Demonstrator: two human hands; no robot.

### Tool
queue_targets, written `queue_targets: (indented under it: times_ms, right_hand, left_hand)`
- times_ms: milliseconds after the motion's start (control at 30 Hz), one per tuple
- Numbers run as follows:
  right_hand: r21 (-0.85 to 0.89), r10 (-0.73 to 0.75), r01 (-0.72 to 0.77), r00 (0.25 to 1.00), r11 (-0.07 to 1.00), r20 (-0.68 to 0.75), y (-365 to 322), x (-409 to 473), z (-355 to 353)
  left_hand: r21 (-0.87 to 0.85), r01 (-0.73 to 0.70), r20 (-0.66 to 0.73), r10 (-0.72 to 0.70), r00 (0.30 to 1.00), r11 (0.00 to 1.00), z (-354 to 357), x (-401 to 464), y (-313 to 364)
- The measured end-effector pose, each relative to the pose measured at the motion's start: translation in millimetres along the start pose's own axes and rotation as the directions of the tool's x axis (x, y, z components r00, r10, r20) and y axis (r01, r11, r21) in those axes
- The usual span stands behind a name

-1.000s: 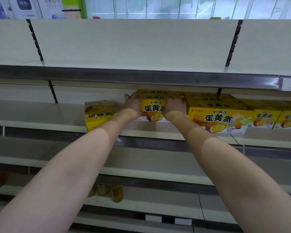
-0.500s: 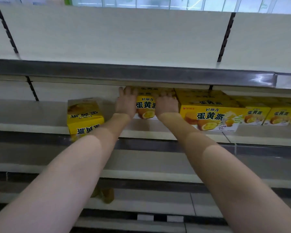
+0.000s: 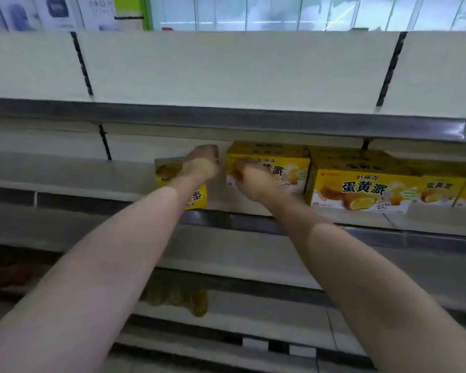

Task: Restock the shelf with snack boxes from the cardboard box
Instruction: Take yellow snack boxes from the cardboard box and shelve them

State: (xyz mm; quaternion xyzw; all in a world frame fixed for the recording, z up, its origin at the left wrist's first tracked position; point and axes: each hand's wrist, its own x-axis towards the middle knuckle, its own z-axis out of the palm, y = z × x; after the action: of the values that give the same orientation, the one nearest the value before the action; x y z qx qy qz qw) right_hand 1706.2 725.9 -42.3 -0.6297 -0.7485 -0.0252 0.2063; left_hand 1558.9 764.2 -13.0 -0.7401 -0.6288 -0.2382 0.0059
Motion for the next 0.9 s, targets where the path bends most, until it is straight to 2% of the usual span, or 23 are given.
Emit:
queue_targets:
  times_ms: [67,167,300,400,533,600,700,800,900]
  right_hand:
    - [0.084,-0.107,0.105,0.994,0.991,0.021,-24,-8,5]
    - [0.127,-0.216,0.206,0.974,0.97,0.072,-57,-18,11]
    - [0.175,-0.217,0.187,0.961,0.967,0.174,-89,-29,26]
    - [0.17,-0.177,0.152,0.974,0.974,0.143,-96,-38,31]
    - [-0.155,-0.083,0.09,0.995,0.984,0.051,-83,-56,28]
    - [-0.228,-0.033,0.031,0.999,0.973,-0.001,-69,-64,25]
    - [-0.35,-0.035,0.009,0.997,0.937,-0.069,-43,-77,12]
    - [-0.419,-0.021,-0.003,0.998,0.908,-0.053,-15,-90,1]
    - [-0.372,0.046,-0.056,0.998,0.926,-0.036,6,-107,-12]
  left_hand:
    - [0.008,0.079,-0.036,-0.078,0.996,0.997,-10,-12,-22]
    - [-0.074,0.193,-0.082,-0.199,0.977,0.978,-18,-27,-59]
    - [-0.21,0.246,-0.018,-0.255,0.967,0.946,5,-28,-110]
    - [-0.308,0.236,-0.009,-0.251,0.968,0.922,1,-50,-103]
    - [-0.48,0.099,-0.116,-0.175,0.978,0.871,-18,-85,-66]
    - [-0.49,0.028,-0.156,-0.119,0.981,0.871,-19,-95,-54]
    - [-0.459,-0.106,-0.193,0.018,0.981,0.882,-12,-100,-42]
    - [-0.433,-0.219,-0.138,0.176,0.975,0.875,-4,-102,-27]
    - [-0.375,-0.309,-0.071,0.305,0.95,0.874,0,-105,-3]
